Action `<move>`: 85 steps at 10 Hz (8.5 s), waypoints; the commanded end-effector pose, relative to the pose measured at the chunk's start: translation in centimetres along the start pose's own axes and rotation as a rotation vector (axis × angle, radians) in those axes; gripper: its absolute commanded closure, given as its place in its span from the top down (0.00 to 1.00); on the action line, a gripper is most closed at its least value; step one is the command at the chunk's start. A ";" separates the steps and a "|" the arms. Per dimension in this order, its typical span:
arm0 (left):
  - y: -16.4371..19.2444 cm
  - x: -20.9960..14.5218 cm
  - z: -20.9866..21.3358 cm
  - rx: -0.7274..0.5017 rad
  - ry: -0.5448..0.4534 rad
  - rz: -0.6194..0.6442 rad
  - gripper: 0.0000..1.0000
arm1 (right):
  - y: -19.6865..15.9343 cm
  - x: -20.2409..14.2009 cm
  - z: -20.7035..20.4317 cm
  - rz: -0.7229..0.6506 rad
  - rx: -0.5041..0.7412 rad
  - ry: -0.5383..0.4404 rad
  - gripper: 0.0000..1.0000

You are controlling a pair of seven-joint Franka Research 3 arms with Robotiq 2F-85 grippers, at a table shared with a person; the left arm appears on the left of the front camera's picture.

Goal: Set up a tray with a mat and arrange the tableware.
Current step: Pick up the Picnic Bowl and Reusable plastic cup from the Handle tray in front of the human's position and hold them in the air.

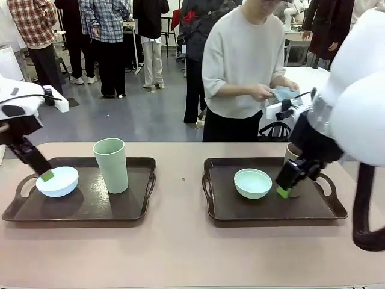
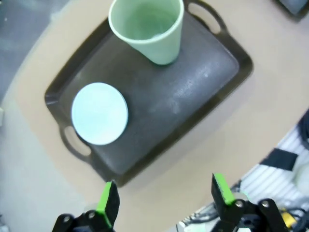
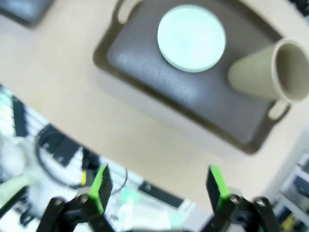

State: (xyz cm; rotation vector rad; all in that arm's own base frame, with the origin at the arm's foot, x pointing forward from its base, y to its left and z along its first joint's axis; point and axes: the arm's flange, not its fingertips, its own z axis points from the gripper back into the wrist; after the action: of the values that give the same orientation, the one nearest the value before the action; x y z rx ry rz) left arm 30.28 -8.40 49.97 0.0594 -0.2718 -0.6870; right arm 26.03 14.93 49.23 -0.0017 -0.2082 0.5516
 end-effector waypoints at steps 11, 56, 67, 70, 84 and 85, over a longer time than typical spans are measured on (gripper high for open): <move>14.6 -4.6 1.2 -0.669 -0.289 0.195 1.00 | -18.4 -10.9 4.8 -0.310 0.645 -0.436 1.00; 15.6 -12.2 7.1 -0.414 -0.256 0.305 1.00 | -17.2 -8.4 9.5 -0.090 0.556 -0.491 1.00; 19.4 -5.3 4.7 -0.296 0.155 0.408 1.00 | 0.1 17.5 1.3 0.331 0.540 -0.484 1.00; 19.1 -6.3 4.3 -0.283 0.214 0.447 1.00 | 1.7 18.3 -0.3 0.385 0.366 -0.439 1.00; 17.4 3.0 -3.9 -0.069 0.086 0.669 1.00 | 7.1 32.7 -17.2 0.869 0.640 -0.573 1.00; 17.8 3.3 -4.8 -0.089 0.081 0.697 1.00 | 7.3 32.6 -17.2 0.921 0.635 -0.665 1.00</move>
State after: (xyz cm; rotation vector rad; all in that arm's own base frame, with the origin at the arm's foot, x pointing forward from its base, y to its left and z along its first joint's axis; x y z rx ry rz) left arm 43.91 3.33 48.82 -0.0519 -0.1472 -0.0503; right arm 52.40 39.33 38.90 0.7101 -0.5713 1.4768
